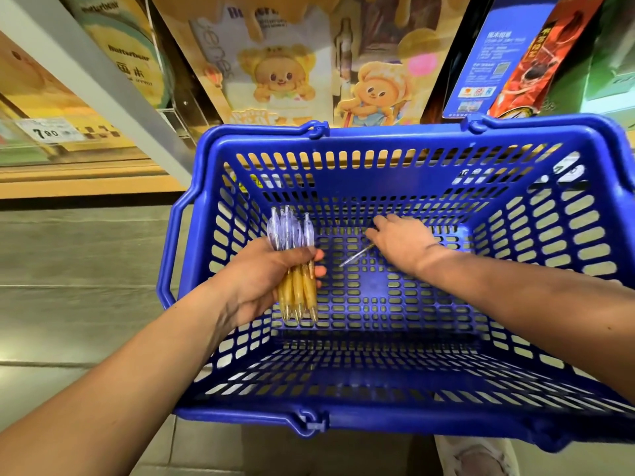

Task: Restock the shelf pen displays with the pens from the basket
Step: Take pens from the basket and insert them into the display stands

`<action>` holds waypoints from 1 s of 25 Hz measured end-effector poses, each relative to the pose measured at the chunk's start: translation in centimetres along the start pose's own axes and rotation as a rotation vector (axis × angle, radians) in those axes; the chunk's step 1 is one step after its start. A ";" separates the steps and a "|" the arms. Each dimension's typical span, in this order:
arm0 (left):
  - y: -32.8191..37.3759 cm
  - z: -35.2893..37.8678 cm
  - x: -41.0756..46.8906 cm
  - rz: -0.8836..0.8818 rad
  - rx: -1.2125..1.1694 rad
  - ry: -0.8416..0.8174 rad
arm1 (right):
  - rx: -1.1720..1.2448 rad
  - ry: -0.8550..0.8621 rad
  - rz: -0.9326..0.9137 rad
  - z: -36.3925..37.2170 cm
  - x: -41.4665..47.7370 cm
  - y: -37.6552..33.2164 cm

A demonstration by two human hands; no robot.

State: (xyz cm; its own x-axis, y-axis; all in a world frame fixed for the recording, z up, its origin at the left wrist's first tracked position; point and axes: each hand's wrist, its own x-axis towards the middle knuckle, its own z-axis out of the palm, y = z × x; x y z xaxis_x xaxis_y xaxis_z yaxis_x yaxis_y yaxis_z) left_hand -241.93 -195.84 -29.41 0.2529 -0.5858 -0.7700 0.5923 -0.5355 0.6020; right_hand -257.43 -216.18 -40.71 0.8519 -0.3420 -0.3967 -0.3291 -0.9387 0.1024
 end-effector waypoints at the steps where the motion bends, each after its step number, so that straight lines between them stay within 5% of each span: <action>1: 0.1 0.1 0.1 -0.002 0.002 0.009 | -0.027 0.024 -0.085 0.1 0.0 0.0; 4: 0.2 0.4 0.5 -0.009 0.009 0.038 | -0.085 0.042 -0.293 0.4 0.8 -0.8; 7: 0.2 0.8 0.6 -0.018 0.003 0.031 | -0.012 -0.046 -0.252 0.5 1.4 -1.5; 11: 0.5 1.1 1.4 -0.020 -0.023 0.027 | 0.629 -0.310 -0.097 -1.2 1.3 -1.8; 15: 1.2 2.0 2.2 -0.029 0.015 0.055 | 1.280 -0.384 0.032 -3.7 0.4 -1.7; 25: 3.5 8.0 0.0 0.037 -0.096 0.151 | 1.733 -0.274 0.277 -11.7 -5.0 0.2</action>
State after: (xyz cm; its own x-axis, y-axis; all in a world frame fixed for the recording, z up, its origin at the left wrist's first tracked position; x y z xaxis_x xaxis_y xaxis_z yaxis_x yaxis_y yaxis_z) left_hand -246.01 -202.60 -25.61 0.3834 -0.5021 -0.7751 0.6493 -0.4503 0.6129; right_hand -256.96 -215.13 -28.01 0.6756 -0.2810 -0.6816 -0.6039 0.3193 -0.7303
